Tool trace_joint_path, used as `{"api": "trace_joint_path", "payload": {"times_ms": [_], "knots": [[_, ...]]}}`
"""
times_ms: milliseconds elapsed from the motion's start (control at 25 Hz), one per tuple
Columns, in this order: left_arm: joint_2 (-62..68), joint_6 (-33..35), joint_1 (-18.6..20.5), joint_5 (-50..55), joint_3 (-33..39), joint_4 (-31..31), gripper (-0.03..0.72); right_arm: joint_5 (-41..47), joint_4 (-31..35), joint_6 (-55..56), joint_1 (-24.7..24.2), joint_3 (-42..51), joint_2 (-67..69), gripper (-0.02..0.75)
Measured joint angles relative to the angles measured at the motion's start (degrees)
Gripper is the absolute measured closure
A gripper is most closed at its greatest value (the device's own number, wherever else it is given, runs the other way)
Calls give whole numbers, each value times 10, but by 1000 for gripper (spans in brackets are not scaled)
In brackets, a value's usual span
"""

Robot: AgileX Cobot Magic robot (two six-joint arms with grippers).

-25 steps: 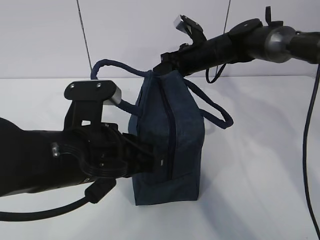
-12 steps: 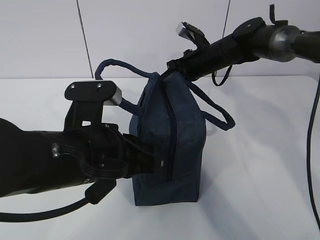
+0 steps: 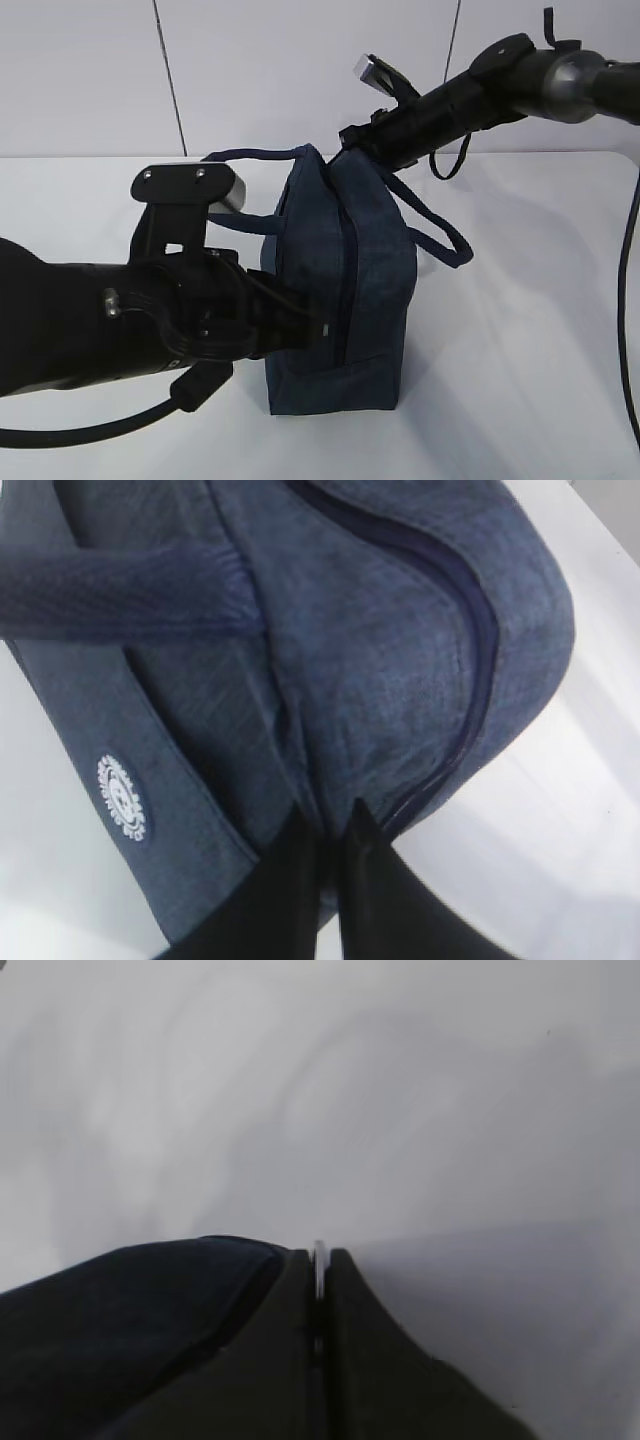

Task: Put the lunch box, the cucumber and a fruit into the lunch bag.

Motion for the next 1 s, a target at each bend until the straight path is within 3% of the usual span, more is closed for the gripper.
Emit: {"api": "trace_joint_path", "payload": {"times_ms": [440, 1000], "knots": [[0, 0, -1, -4, 0, 0, 687, 28, -26, 77, -4, 0, 0, 751], [1, 0, -1, -31, 0, 0, 687, 63, -40, 79, -6, -3, 1, 751]]}}
